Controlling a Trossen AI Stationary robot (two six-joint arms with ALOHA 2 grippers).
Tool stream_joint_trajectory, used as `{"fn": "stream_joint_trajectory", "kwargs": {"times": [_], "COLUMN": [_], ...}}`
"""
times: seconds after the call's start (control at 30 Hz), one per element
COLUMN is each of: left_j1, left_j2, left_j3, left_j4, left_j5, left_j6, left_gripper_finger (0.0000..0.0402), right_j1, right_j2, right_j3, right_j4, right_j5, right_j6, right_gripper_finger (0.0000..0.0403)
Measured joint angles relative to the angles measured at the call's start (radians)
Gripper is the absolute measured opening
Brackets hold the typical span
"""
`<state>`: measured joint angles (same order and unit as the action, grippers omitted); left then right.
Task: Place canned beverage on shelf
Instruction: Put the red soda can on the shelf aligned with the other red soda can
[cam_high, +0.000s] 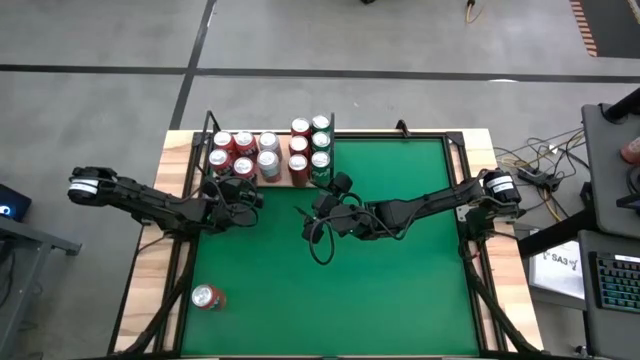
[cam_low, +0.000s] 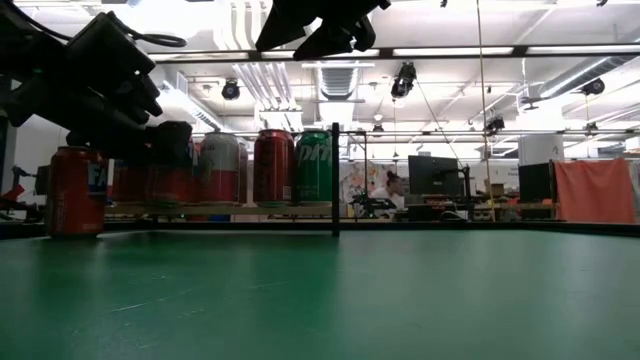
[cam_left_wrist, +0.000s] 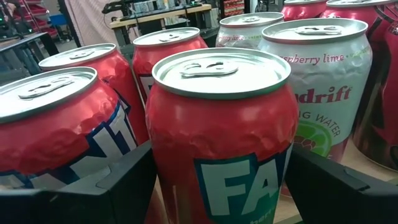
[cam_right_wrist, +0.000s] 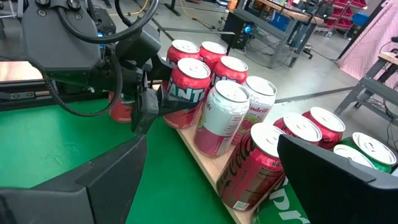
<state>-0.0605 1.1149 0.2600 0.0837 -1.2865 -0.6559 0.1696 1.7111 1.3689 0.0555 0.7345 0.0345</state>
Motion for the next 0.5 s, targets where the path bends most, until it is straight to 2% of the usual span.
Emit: {"fn": "stream_joint_trajectory", "kwargs": {"times": [0.5], "left_j1": [0.000], "left_j2": [0.000], "left_j3": [0.000], "left_j4": [0.000], "left_j5": [-0.002], "left_j6": [0.007], "left_gripper_finger": [0.0298], "right_j1": [0.000], "right_j2": [0.000], "right_j3": [0.000], "right_j4": [0.000], "right_j5": [0.000], "right_j6": [0.000], "right_gripper_finger": [0.0352]}}
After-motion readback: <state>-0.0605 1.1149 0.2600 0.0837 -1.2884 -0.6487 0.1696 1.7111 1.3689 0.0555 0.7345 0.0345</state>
